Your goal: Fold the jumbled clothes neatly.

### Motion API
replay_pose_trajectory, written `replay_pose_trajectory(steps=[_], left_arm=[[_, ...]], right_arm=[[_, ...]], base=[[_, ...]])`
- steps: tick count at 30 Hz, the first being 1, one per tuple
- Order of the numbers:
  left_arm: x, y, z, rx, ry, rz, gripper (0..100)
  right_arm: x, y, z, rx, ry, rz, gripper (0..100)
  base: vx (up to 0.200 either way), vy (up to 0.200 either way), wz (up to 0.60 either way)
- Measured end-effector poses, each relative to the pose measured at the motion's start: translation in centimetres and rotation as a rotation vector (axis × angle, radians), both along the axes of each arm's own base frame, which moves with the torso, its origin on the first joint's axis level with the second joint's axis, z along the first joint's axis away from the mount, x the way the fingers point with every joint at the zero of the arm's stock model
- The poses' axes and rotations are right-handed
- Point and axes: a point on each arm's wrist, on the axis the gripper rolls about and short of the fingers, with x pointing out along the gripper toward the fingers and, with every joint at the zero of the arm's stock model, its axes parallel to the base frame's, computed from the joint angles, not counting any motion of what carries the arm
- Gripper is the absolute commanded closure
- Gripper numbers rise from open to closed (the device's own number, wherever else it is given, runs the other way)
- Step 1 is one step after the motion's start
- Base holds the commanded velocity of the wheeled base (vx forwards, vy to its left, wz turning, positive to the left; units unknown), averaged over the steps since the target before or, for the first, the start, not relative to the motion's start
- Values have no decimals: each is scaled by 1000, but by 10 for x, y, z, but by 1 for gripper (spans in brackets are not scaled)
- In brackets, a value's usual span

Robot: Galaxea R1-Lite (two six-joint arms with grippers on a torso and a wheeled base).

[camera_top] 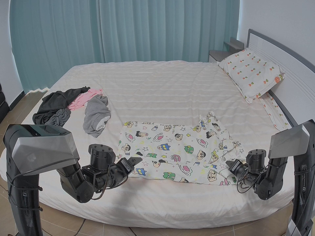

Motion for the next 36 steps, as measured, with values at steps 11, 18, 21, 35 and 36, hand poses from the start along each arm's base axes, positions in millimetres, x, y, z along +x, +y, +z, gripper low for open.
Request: replay_pose_trajectory(steps=[11,18,21,35,36], left_arm=[[0,0,-1,2,2,-1,0],[0,0,-1,3,2,-2,0],[-1,0,-1,4,3,-2,0],[-1,0,-1,5,2,-2,0],[-1,0,-1,5,3,-2,0]], right_arm=[[-16,14,14,-29,-16,5,100],[-36,32,34,-45,-40,53,100],[-39,34,40,-57,-54,50,100],[-42,34,57,-184,-86,114,100],[-40,34,58,-188,-84,115,100]], base=[[0,0,0],[0,0,0],[0,0,0],[0,0,0],[0,0,0]])
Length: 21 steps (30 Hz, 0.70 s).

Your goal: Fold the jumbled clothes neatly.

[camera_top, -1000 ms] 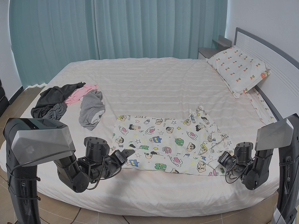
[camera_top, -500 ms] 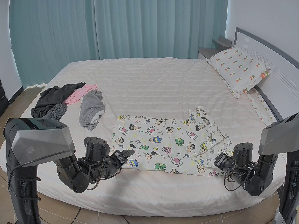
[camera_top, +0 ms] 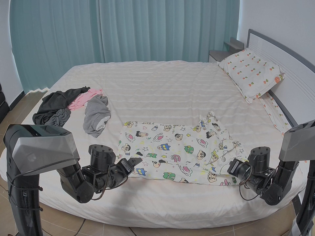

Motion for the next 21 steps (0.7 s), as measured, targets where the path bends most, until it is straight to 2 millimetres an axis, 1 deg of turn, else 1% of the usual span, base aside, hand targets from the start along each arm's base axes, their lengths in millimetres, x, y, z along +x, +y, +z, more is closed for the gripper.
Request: replay_pose_trajectory(steps=[3,8,15,21], left_arm=[[0,0,0,0,0,0,0],[0,0,0,1,0,0,0],[0,0,0,1,0,-1,0],[0,0,0,3,0,0,0]], right_arm=[[5,0,5,-10,6,-2,100],[12,1,11,-36,68,-4,100],[21,2,34,-48,77,3,100],[29,-2,48,-81,106,5,100]], base=[[0,0,0],[0,0,0],[0,0,0],[0,0,0]])
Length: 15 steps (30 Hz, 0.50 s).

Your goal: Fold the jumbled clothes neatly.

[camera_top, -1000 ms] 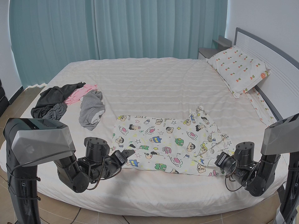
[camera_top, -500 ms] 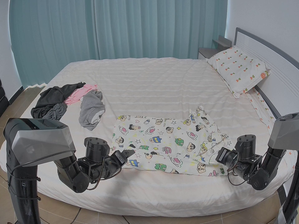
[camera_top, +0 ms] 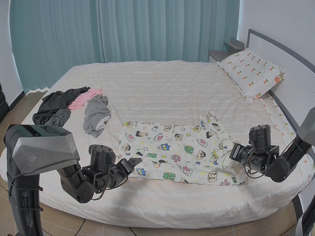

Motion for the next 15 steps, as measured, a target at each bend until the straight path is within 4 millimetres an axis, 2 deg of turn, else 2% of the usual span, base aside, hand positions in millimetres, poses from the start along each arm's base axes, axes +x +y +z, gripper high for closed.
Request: replay_pose_trajectory(steps=[15], left_arm=[[0,0,-1,1,1,0,0]], right_arm=[[1,-3,12,-50,199,37,100]], base=[[0,0,0]])
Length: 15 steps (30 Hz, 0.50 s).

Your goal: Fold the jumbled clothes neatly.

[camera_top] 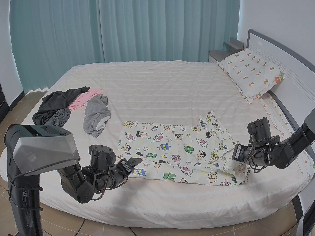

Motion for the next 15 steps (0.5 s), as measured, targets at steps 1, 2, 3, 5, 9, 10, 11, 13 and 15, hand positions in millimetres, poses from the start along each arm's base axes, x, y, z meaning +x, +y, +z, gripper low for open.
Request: replay_pose_trajectory(steps=[1,2,3,5,9,10,11,13,15], left_arm=[[0,0,0,0,0,0,0],[0,0,0,0,0,0,0],[0,0,0,0,0,0,0],[0,0,0,0,0,0,0],[0,0,0,1,-1,0,0],[0,-1,0,1,-1,0,0],[0,-1,0,2,-1,0,0],[0,-1,0,2,-1,0,0],[0,-1,0,2,-1,0,0]], right_arm=[[-2,1,0,1,4,6,100],[-5,1,0,1,11,12,100],[-7,2,-1,-1,20,17,100],[-14,4,-1,-6,42,30,100],[-27,8,-1,-23,93,56,100],[-28,8,0,-24,98,59,100],[-30,9,0,-26,105,65,100],[-31,10,0,-22,111,68,100],[-31,11,-3,-3,126,60,100]], base=[[0,0,0],[0,0,0],[0,0,0],[0,0,0],[0,0,0],[0,0,0],[0,0,0],[0,0,0],[0,0,0]])
